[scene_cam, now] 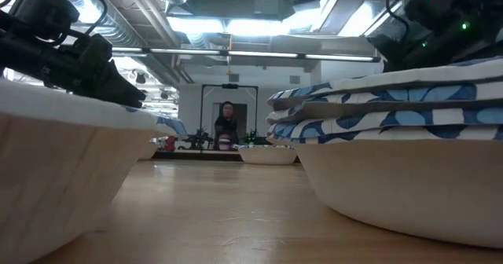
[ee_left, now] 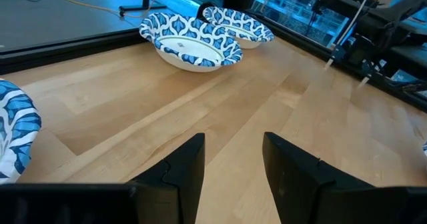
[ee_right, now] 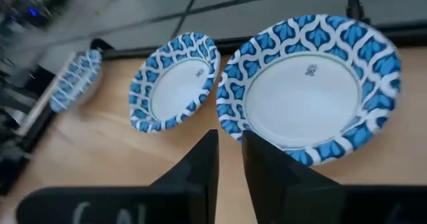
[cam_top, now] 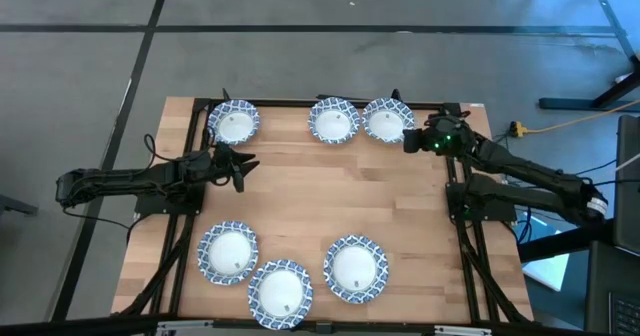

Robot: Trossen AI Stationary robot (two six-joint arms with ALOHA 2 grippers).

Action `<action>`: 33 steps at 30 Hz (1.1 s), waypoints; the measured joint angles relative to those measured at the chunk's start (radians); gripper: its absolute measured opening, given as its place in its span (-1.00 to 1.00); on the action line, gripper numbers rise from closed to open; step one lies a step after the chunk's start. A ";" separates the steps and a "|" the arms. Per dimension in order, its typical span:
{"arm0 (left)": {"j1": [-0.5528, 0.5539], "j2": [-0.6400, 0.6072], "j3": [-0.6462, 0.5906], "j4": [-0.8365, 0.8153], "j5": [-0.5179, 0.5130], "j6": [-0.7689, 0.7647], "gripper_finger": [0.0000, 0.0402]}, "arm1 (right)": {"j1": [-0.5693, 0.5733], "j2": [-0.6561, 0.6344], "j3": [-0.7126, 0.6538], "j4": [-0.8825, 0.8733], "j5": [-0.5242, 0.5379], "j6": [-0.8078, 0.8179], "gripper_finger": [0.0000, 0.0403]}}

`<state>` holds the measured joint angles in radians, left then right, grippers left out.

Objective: Nest bowls inside each other
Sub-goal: Stack the blue patterned bowl on the blue patterned bowls

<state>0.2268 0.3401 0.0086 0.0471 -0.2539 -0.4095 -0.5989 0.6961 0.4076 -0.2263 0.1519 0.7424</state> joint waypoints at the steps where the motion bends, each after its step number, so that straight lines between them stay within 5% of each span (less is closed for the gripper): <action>1: 0.000 0.000 0.000 0.000 -0.002 0.000 -0.28 | -0.017 -0.002 -0.021 0.028 -0.014 0.017 -0.66; 7: 0.000 0.000 0.000 0.005 -0.035 0.000 -0.28 | -0.072 -0.002 -0.072 0.105 -0.009 0.089 -0.66; 13: 0.000 0.000 0.000 0.005 -0.041 0.000 -0.28 | -0.103 -0.001 -0.065 0.102 0.185 0.186 -0.65; 18: 0.000 0.000 0.000 0.005 -0.041 -0.001 -0.28 | -0.142 -0.001 -0.065 0.103 0.143 0.211 -0.59; 23: 0.000 0.000 0.000 0.005 -0.043 0.000 -0.28 | -0.158 0.000 -0.065 0.089 0.020 0.187 -0.36; 33: 0.000 0.000 0.000 0.006 -0.044 0.000 -0.27 | -0.157 0.000 -0.064 0.036 0.002 0.198 0.20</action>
<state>0.2268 0.3403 0.0085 0.0528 -0.2981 -0.4091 -0.7556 0.6960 0.3431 -0.1899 0.1538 0.9408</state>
